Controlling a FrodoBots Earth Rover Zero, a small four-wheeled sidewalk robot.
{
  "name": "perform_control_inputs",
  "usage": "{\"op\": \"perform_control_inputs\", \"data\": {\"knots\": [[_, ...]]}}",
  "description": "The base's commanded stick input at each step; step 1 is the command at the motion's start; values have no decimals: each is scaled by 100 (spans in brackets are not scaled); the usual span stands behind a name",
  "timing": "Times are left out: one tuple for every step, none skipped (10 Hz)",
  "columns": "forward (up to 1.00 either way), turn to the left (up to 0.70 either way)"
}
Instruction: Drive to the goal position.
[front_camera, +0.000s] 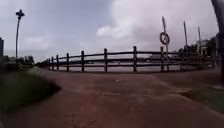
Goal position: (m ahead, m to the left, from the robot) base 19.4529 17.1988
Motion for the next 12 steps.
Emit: {"op": "perform_control_inputs", "data": {"knots": [[98,39],[98,39],[98,39],[98,31],[98,0],[98,0],[98,0],[98,0],[98,19],[98,37],[98,27],[98,4]]}}
